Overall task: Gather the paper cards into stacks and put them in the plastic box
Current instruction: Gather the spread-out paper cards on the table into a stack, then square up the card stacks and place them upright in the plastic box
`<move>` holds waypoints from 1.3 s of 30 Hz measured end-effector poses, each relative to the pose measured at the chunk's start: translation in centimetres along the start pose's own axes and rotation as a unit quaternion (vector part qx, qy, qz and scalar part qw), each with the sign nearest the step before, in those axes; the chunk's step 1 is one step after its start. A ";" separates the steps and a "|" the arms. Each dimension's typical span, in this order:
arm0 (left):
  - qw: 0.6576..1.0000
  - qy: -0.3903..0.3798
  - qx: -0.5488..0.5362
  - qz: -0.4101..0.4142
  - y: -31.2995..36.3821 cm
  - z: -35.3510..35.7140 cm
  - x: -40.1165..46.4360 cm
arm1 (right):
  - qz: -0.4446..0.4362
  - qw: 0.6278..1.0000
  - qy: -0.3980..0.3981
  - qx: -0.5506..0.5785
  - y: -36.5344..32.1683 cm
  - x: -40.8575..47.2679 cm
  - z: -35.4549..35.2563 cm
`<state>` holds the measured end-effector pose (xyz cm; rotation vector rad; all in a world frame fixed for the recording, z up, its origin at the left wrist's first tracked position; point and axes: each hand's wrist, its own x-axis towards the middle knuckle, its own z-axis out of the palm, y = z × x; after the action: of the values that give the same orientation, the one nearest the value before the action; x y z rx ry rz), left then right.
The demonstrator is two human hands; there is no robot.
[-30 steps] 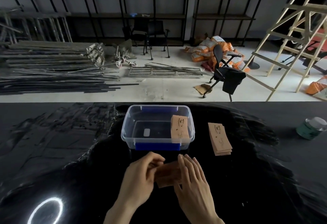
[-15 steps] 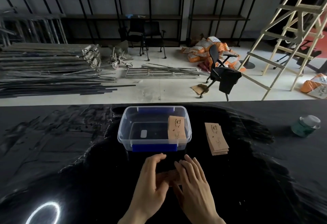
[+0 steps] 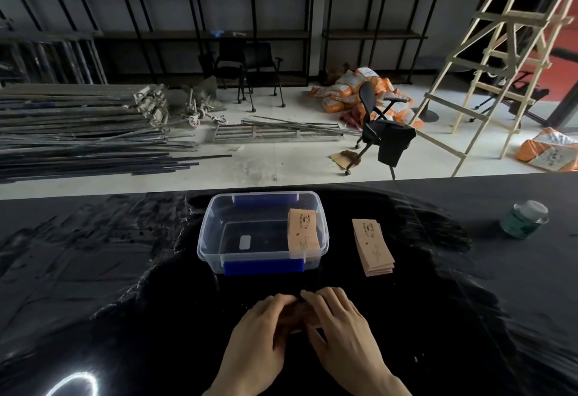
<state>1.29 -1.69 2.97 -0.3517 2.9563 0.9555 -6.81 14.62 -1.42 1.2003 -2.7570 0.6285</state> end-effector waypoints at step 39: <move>0.959 -0.039 -0.168 -0.224 12.1 7.9 18.5 | 0.429 0.869 0.030 0.243 17.0 8.8 -3.7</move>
<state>-19.77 8.57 1.99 -0.9161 2.4629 1.3494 -25.40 20.43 -1.87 -0.1485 -3.0661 1.4461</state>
